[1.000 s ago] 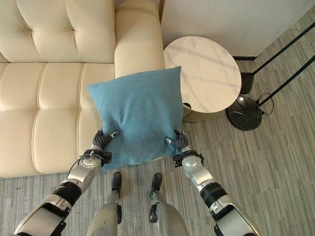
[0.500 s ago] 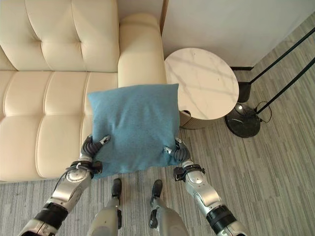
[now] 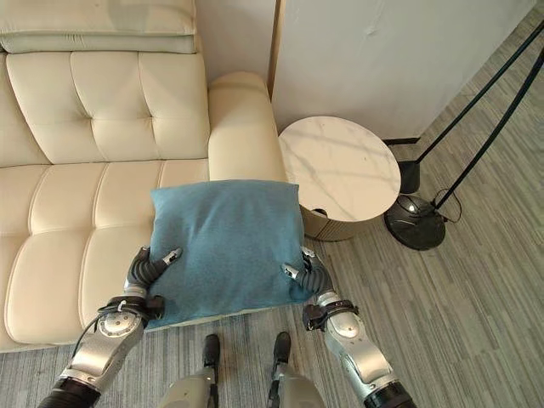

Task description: Pick up all the scattered cushions and arrange them neatly on the sofa.

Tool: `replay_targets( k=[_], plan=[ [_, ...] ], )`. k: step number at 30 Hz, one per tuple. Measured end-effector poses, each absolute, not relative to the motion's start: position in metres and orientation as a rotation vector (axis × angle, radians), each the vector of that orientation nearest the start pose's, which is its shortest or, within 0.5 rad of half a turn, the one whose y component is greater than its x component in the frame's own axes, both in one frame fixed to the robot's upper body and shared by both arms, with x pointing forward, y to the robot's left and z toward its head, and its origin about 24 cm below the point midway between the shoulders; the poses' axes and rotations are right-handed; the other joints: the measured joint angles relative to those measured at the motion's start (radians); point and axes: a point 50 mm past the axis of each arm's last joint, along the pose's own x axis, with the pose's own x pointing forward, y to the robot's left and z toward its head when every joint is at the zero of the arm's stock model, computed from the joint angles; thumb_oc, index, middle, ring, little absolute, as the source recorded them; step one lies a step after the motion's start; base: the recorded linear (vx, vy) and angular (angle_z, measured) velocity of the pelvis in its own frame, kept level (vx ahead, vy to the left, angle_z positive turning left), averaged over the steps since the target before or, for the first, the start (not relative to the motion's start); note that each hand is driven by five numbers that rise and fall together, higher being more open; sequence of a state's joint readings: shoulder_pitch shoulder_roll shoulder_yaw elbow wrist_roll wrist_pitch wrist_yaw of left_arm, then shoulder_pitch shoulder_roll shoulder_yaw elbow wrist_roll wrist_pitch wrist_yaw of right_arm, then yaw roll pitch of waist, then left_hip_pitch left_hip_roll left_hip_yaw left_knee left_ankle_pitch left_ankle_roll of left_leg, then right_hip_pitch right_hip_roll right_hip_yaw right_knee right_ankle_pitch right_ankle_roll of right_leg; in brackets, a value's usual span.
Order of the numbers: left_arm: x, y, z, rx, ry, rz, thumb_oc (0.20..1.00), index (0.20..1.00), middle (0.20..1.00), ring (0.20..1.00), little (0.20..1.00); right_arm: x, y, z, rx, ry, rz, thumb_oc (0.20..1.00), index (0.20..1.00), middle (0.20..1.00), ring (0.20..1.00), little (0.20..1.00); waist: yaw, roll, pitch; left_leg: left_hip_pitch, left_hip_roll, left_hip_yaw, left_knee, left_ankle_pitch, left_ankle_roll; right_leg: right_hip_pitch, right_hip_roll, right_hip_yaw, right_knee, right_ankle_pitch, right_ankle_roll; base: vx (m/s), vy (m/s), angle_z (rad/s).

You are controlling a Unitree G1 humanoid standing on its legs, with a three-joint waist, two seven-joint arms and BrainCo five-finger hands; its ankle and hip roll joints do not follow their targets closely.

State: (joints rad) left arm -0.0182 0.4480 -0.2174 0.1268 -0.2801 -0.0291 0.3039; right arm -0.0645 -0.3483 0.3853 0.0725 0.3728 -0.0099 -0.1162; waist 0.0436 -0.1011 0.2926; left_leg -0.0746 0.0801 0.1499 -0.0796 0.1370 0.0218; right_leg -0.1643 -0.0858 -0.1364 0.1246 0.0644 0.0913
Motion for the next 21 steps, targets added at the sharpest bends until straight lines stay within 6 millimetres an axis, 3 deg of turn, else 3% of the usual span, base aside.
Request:
replay_targets(
  k=[2,3,4,6,8,11,14,15,16,17,18,19,20,21],
  plan=[
    [0.244,0.212,0.028,0.214,0.104,0.142,0.200,0.200,0.200,0.200,0.200,0.250,-0.136,0.023,-0.026,0.134,0.261,0.200,0.200,0.200,0.200,0.200,0.028,0.005,-0.016,-0.010,0.049,0.013,0.002,0.017,-0.008,-0.031,0.026,0.023,0.307,-0.191,0.017,-0.16,-0.081,-0.15],
    [0.241,0.213,0.027,0.218,0.107,0.141,0.200,0.200,0.200,0.200,0.200,0.250,-0.135,0.024,-0.025,0.131,0.266,0.200,0.200,0.200,0.200,0.200,0.048,-0.007,-0.025,-0.011,0.055,0.028,0.002,0.019,-0.012,0.004,0.026,0.030,0.315,-0.235,0.028,-0.17,-0.177,-0.45],
    [0.239,0.214,0.025,0.217,0.120,0.144,0.200,0.200,0.200,0.200,0.200,0.252,-0.132,0.027,-0.017,0.116,0.275,0.200,0.200,0.200,0.200,0.200,0.068,-0.012,-0.035,-0.020,0.058,0.026,0.005,0.046,-0.050,0.081,0.042,0.035,0.160,-0.265,-0.056,-0.19,-0.225,-0.42],
    [0.232,0.206,0.014,0.171,0.159,0.147,0.200,0.200,0.200,0.200,0.200,0.250,-0.138,0.024,-0.031,0.131,0.266,0.200,0.200,0.200,0.200,0.200,0.070,0.034,-0.048,-0.039,0.093,0.016,0.020,0.057,-0.044,0.116,0.098,0.036,0.080,-0.204,-0.074,-0.20,-0.205,-0.17],
    [0.229,0.200,0.006,0.138,0.189,0.135,0.200,0.200,0.200,0.200,0.200,0.243,-0.146,0.017,-0.052,0.164,0.255,0.200,0.200,0.200,0.200,0.200,0.071,0.043,-0.053,-0.082,0.113,-0.015,0.090,0.057,-0.045,0.115,0.118,0.037,0.064,-0.198,-0.087,-0.23,-0.182,0.14],
    [0.227,0.189,-0.006,0.124,0.242,0.098,0.200,0.200,0.200,0.200,0.200,0.240,-0.158,0.013,-0.090,0.188,0.234,0.200,0.200,0.200,0.200,0.200,0.057,0.073,-0.052,-0.149,0.151,-0.068,0.134,0.119,-0.108,0.112,0.169,-0.025,0.065,-0.199,-0.127,-0.27,-0.134,0.65],
    [0.232,0.186,-0.002,0.093,0.231,0.094,0.200,0.200,0.200,0.200,0.200,0.241,-0.160,0.014,-0.094,0.183,0.219,0.200,0.200,0.200,0.200,0.200,0.040,0.100,-0.052,-0.191,0.137,-0.117,0.093,0.241,-0.166,0.055,0.151,-0.104,0.155,-0.239,-0.173,-0.15,-0.029,0.66],
    [0.234,0.187,0.000,0.095,0.226,0.094,0.200,0.200,0.200,0.200,0.200,0.241,-0.159,0.014,-0.093,0.184,0.219,0.200,0.200,0.200,0.200,0.200,0.040,0.101,-0.052,-0.193,0.130,-0.121,0.087,0.260,-0.166,0.047,0.139,-0.119,0.168,-0.238,-0.188,-0.14,-0.024,0.58],
    [0.235,0.189,0.000,0.104,0.225,0.096,0.200,0.200,0.200,0.200,0.200,0.240,-0.157,0.013,-0.084,0.188,0.217,0.200,0.200,0.200,0.200,0.200,0.039,0.082,-0.053,-0.206,0.110,-0.108,0.137,0.193,-0.149,0.044,0.106,-0.145,0.165,-0.227,-0.208,-0.12,-0.018,0.39],
    [0.238,0.194,0.003,0.121,0.216,0.102,0.200,0.200,0.200,0.200,0.200,0.240,-0.152,0.014,-0.061,0.180,0.221,0.200,0.200,0.200,0.200,0.200,0.039,0.033,-0.060,-0.205,0.058,-0.072,0.236,0.023,-0.114,0.053,0.056,-0.158,0.097,-0.172,-0.206,-0.07,-0.014,0.51],
    [0.240,0.194,0.005,0.124,0.209,0.102,0.200,0.200,0.200,0.200,0.200,0.240,-0.151,0.016,-0.052,0.173,0.223,0.200,0.200,0.200,0.200,0.200,0.020,0.024,-0.061,-0.195,0.046,-0.052,0.257,-0.017,-0.119,0.077,0.045,-0.171,0.041,-0.141,-0.195,-0.03,0.063,0.92],
    [0.244,0.191,0.007,0.112,0.196,0.098,0.200,0.200,0.200,0.200,0.200,0.241,-0.155,0.018,-0.049,0.168,0.212,0.200,0.200,0.200,0.200,0.200,-0.012,0.042,-0.069,-0.111,0.056,-0.036,0.228,-0.017,-0.094,0.095,0.048,-0.202,0.003,-0.120,-0.181,0.00,0.119,0.88],
    [0.245,0.189,0.008,0.107,0.194,0.096,0.200,0.200,0.200,0.200,0.200,0.242,-0.156,0.018,-0.048,0.168,0.201,0.200,0.200,0.200,0.200,0.200,-0.017,0.049,-0.067,-0.075,0.079,-0.021,0.231,-0.048,-0.076,0.104,0.032,-0.255,0.002,-0.113,-0.179,0.08,0.157,1.26],
    [0.248,0.187,0.008,0.108,0.191,0.090,0.200,0.200,0.200,0.200,0.200,0.238,-0.159,0.015,-0.030,0.181,0.180,0.200,0.200,0.200,0.200,0.200,-0.057,0.041,-0.066,-0.055,0.103,0.056,0.232,-0.098,-0.084,0.135,0.021,-0.311,-0.024,-0.105,-0.170,0.08,0.165,1.21]
  ],
)
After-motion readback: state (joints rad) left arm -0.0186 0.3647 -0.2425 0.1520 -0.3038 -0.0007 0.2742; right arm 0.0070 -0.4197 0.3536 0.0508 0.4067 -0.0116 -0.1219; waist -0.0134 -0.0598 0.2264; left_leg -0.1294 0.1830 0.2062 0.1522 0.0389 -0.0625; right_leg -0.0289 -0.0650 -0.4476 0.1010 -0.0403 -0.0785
